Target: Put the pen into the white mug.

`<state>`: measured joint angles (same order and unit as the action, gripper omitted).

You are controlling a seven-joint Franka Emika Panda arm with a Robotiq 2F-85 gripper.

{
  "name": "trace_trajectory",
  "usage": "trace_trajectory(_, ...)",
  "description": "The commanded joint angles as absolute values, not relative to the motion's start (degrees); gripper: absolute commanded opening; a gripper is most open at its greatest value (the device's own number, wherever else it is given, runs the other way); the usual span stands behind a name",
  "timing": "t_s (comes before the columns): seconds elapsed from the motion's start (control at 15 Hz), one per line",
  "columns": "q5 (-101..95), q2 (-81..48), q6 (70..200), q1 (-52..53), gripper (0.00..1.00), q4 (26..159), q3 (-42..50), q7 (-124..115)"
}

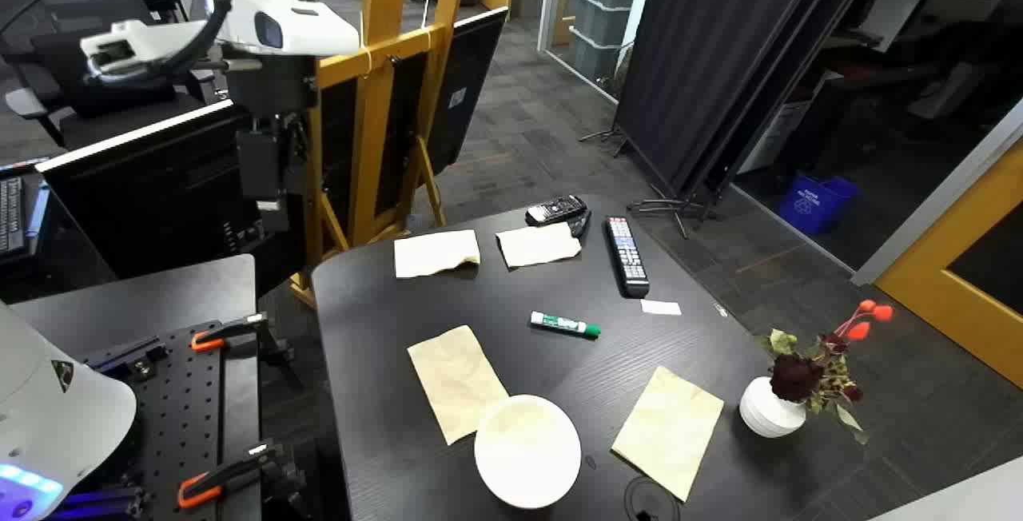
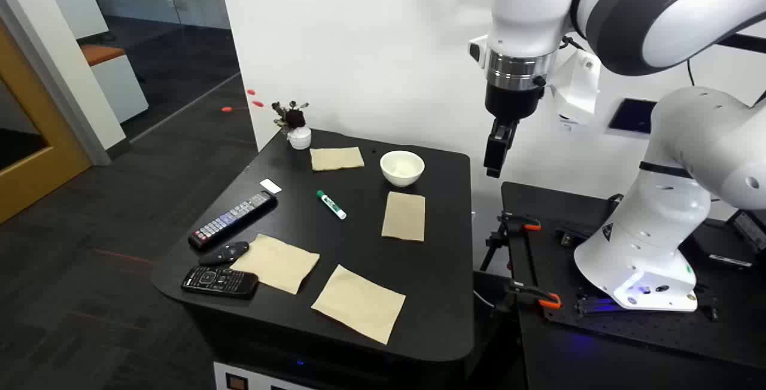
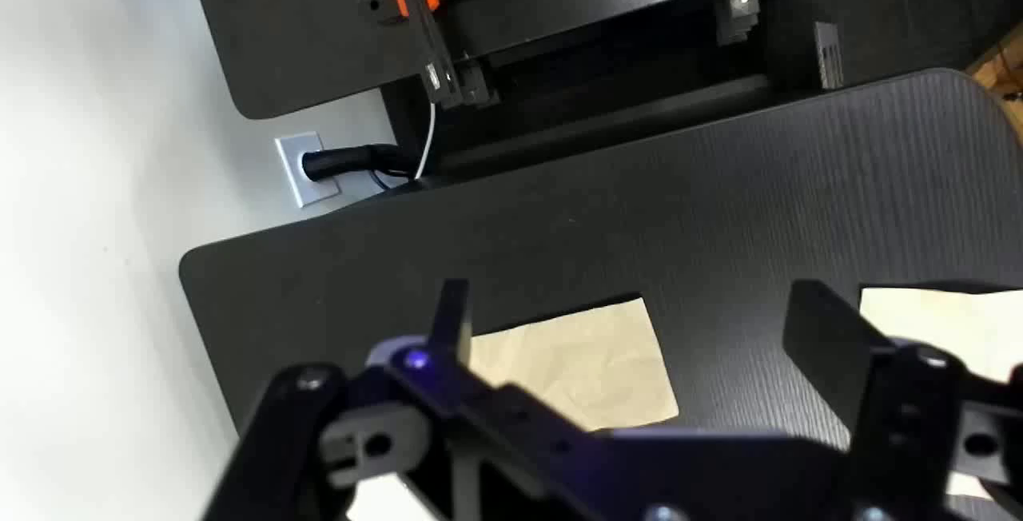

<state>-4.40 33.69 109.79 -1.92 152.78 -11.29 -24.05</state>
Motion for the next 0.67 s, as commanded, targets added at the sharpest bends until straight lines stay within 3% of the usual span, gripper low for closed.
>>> trace_trajectory(0.0,-4.7,33.6,109.7,-1.4,1.0,152.7,-10.7,-24.3)
trace_trajectory(0.6,-5.4,31.4,113.8,-3.1,1.0,149.8,-9.9,-25.7)
